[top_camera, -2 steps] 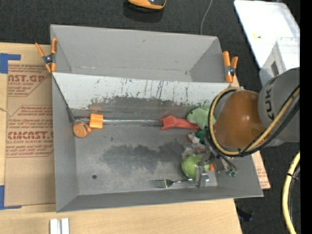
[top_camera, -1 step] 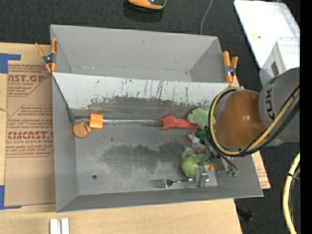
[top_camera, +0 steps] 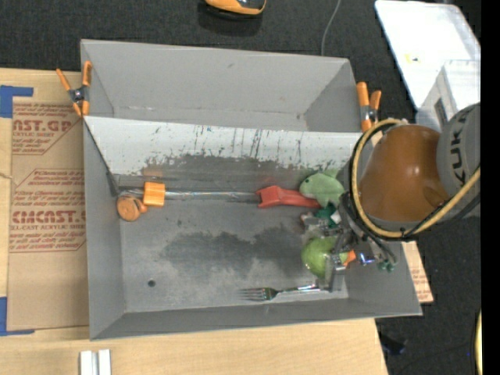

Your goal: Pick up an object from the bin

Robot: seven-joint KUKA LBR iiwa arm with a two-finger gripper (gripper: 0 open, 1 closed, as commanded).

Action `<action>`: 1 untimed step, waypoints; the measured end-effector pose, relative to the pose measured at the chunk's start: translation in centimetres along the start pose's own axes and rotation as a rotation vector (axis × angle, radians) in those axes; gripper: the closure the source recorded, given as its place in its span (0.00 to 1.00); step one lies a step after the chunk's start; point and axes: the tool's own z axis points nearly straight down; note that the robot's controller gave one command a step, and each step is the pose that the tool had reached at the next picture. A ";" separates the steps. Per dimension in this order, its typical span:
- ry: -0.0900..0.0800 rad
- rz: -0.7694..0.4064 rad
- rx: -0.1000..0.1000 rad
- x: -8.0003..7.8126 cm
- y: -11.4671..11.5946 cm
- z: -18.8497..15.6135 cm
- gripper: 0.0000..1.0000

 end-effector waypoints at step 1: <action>-0.009 0.000 0.003 -0.2 -0.1 -3.1 1.00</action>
Offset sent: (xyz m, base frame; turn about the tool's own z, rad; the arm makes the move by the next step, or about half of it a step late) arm 0.0023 -0.0002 0.0296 0.0000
